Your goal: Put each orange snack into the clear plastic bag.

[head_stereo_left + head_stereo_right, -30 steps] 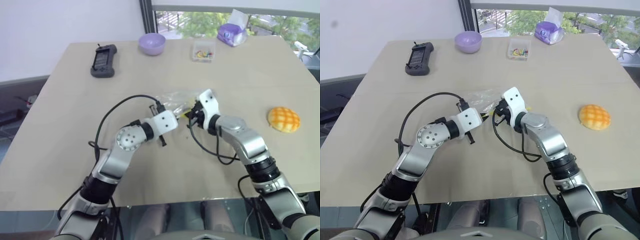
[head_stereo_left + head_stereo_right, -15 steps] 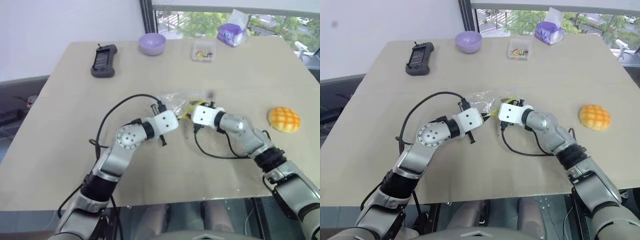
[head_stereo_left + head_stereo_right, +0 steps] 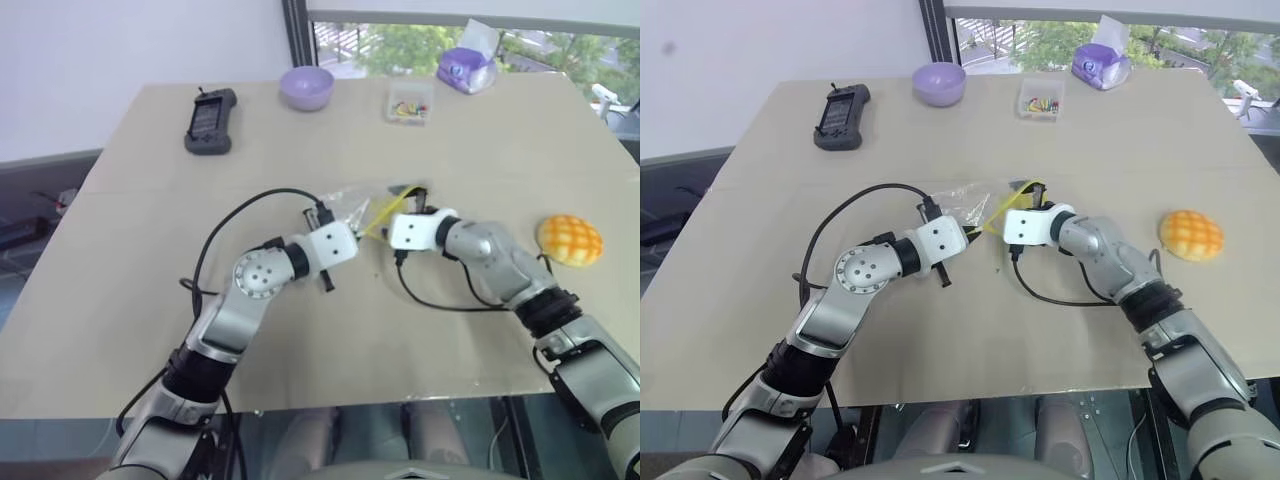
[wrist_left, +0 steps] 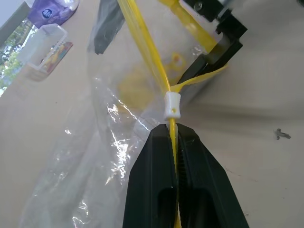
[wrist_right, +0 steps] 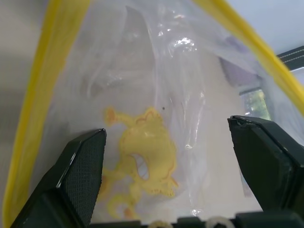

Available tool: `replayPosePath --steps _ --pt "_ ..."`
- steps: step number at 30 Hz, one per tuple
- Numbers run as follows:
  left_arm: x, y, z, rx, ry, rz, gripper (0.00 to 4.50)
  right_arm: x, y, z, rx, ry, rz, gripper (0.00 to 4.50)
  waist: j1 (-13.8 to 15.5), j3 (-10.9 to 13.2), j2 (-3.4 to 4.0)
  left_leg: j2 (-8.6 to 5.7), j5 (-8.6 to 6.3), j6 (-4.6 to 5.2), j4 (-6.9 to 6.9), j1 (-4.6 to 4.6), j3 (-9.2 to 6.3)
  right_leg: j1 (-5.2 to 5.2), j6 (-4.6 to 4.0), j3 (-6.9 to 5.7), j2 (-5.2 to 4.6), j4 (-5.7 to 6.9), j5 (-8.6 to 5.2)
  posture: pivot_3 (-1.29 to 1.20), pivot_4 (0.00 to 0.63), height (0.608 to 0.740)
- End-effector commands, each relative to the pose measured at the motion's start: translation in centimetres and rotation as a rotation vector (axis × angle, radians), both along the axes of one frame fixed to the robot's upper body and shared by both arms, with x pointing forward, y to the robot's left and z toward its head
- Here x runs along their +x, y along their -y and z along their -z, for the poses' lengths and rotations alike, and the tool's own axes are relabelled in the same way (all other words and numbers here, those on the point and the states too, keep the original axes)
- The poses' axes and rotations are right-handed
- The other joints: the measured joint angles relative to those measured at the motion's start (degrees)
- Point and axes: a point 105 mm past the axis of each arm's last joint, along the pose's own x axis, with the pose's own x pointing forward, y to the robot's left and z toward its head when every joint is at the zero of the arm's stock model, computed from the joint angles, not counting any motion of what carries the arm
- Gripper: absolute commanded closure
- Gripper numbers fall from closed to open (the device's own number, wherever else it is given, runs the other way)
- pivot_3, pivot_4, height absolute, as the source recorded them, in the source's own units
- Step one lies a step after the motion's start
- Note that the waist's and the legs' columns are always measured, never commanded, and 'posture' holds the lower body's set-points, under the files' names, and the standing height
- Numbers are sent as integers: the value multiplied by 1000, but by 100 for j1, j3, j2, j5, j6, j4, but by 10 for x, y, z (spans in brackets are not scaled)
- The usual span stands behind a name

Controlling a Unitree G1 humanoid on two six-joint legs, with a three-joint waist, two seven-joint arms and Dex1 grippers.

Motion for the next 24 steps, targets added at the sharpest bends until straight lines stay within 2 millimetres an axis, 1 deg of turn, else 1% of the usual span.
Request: replayPosePath --steps 1,3,6,8,10,12,14,15,16,19,21,24 --pt "0 -1 -8 -11 38 -8 4500 -12 23 -30 101 -57 -2 38 -3 0 0 0 0 0 0 0 1 0 0 1 0 0 0 0 150 740" --pt "0 -2 -8 -12 37 -14 4500 -23 38 -37 158 -141 -2 38 16 0 0 1 0 0 -1 -1 -2 0 0 0 0 -2 0 0 150 740" --pt "1 -5 -7 -12 36 -24 4500 -48 60 -45 225 -289 -23 38 45 1 -1 0 -1 2 5 -9 -5 1 0 -3 -6 -4 0 0 150 740" --pt "1 -6 -6 -13 36 -29 4500 -61 71 -57 329 -367 -28 38 41 1 -1 0 -1 3 6 -9 -9 5 0 -7 -5 -6 0 0 150 740" --pt "1 -5 -6 -14 35 -32 4500 -75 86 -66 444 -474 -23 38 41 1 -1 3 -1 3 4 -4 -8 6 0 -6 -2 -5 0 0 150 740" --pt "0 -5 -5 -16 35 -33 4500 -81 98 -72 507 -518 6 38 36 1 -1 8 -6 11 2 -3 -11 9 0 -8 -1 -5 0 0 150 740" --pt "-1 -5 -4 -19 30 -34 4500 -64 140 -81 656 -476 215 38 30 2 -2 7 -9 16 5 6 -3 17 1 -2 -3 -4 0 0 150 740" --pt "-1 -5 -3 -19 29 -34 4500 -55 162 -81 727 -448 336 38 41 2 -2 6 -12 22 5 20 -3 34 1 -4 -3 -5 0 0 150 740" --pt "-1 -5 -3 -20 28 -34 4500 -49 181 -80 787 -435 437 38 57 1 -2 5 -14 25 6 26 -5 40 1 -5 -4 -5 0 0 150 740" --pt "-1 -5 -2 -22 27 -36 4500 -40 215 -72 895 -413 630 38 110 2 -2 4 -13 23 6 29 -8 41 0 -8 -4 -3 0 0 150 740" --pt "-2 -4 -1 -23 23 -35 4500 -40 232 -57 949 -441 757 38 124 1 -1 5 -3 7 3 27 -5 38 0 -7 -3 -4 0 0 150 740" --pt "-3 -3 -1 -22 20 -31 4500 -43 249 -30 933 -480 920 38 143 1 -1 5 -2 5 2 20 3 33 0 -2 -9 -7 0 0 150 740"
